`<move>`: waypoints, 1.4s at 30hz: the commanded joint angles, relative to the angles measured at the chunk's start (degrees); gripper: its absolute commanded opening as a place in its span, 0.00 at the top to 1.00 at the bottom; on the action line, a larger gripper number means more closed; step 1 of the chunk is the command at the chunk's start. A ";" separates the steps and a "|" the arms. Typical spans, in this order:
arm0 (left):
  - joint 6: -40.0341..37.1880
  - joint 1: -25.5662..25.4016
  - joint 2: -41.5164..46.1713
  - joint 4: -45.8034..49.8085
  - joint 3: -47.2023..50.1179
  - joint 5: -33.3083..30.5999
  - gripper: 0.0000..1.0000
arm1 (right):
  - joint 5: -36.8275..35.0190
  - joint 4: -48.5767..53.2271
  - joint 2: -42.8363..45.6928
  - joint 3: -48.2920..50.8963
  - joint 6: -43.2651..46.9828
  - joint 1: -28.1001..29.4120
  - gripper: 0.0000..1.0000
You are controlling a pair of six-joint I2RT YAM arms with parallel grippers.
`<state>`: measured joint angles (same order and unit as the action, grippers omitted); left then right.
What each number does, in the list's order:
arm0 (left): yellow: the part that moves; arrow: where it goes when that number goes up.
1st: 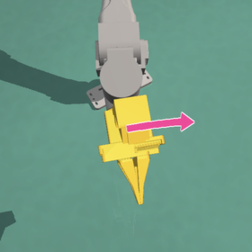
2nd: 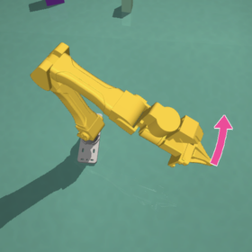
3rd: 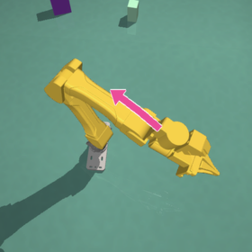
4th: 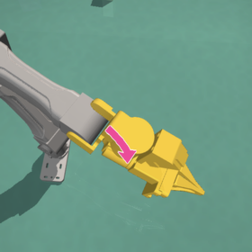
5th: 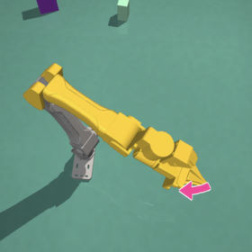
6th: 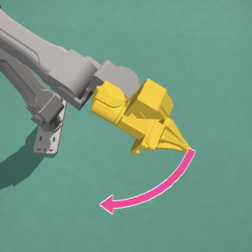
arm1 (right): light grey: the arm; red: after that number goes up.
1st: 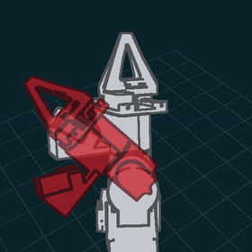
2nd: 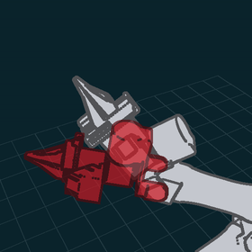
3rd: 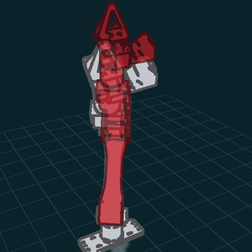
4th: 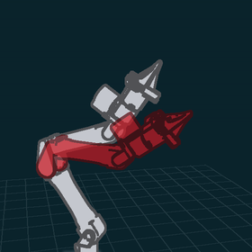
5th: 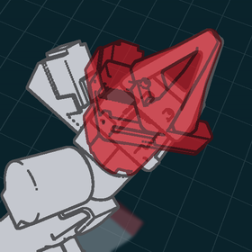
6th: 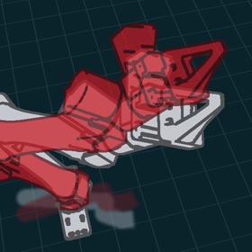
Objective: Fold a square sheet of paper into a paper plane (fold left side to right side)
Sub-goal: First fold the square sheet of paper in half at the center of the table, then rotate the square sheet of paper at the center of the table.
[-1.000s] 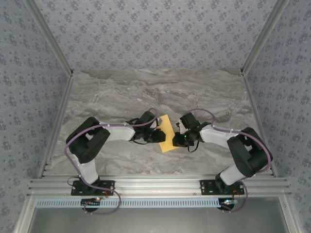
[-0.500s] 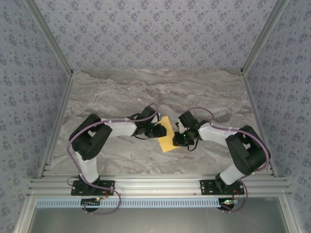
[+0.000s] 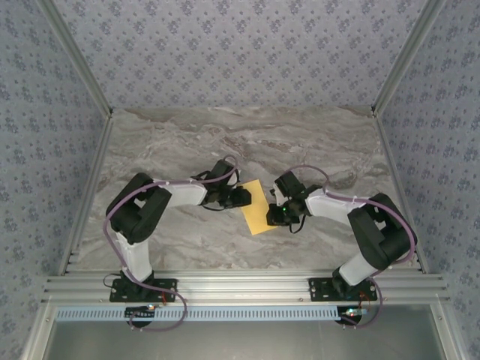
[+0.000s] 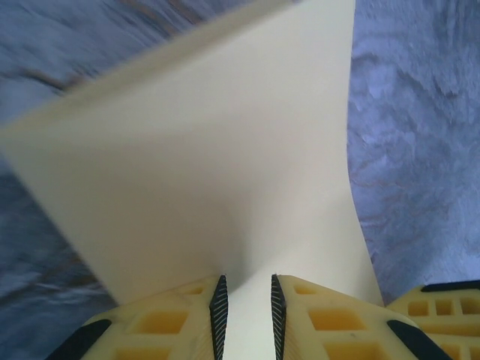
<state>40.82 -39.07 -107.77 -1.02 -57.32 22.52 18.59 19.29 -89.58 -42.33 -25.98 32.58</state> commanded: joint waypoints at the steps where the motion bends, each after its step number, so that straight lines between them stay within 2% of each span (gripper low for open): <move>1: -2.88 3.49 -1.98 2.69 -1.85 -4.15 0.75 | -5.01 6.38 -1.96 1.50 1.12 0.20 0.90; 15: -5.66 12.92 -8.59 3.91 -9.32 -2.67 0.75 | -3.50 5.62 -0.32 2.09 -0.01 1.09 0.90; 20: -6.57 13.71 -4.91 3.87 -8.74 -1.53 0.74 | -1.14 2.14 1.87 1.07 -0.99 1.42 0.86; 23: -6.76 13.69 1.98 3.02 -5.13 -1.86 0.70 | -2.03 1.38 4.23 -1.38 -0.92 1.61 0.73; 27: -5.78 13.52 13.21 2.43 2.12 -3.15 0.65 | -7.29 3.56 6.13 -4.70 0.62 1.60 0.51; 36: -1.45 12.67 31.71 2.79 17.12 -6.86 0.55 | -14.76 9.08 -0.25 -8.71 1.45 3.47 0.02; 42: -1.79 12.63 36.67 5.45 20.44 -9.16 0.53 | -14.72 9.19 -2.65 -9.23 -0.52 6.24 0.00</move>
<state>38.68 -26.04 -73.25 3.05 -37.32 15.35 5.50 26.06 -91.15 -49.91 -24.84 37.52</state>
